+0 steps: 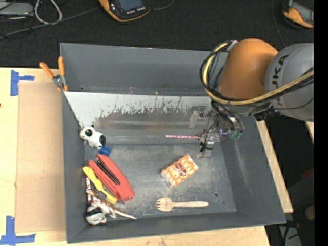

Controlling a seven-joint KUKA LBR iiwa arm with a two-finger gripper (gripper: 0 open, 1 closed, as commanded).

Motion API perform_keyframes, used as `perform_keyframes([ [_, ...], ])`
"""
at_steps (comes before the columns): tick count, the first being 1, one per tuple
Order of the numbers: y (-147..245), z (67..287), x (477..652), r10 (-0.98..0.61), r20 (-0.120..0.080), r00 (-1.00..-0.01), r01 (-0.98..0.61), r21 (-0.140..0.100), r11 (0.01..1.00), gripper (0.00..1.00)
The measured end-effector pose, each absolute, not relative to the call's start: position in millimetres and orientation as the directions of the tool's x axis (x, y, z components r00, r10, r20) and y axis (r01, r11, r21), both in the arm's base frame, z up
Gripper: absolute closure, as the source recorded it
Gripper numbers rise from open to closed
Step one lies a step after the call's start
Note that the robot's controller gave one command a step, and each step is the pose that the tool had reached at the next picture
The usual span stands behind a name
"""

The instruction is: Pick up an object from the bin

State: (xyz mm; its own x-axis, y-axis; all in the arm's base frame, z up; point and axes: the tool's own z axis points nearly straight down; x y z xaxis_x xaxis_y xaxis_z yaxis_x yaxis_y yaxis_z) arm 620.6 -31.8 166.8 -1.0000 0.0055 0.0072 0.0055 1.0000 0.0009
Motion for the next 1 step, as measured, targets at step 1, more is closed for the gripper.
perform_keyframes([
  [1,-31.8,170.9,622.3,0.005,0.0,-1.0,0.005,0.0,1.0,0.0],
])
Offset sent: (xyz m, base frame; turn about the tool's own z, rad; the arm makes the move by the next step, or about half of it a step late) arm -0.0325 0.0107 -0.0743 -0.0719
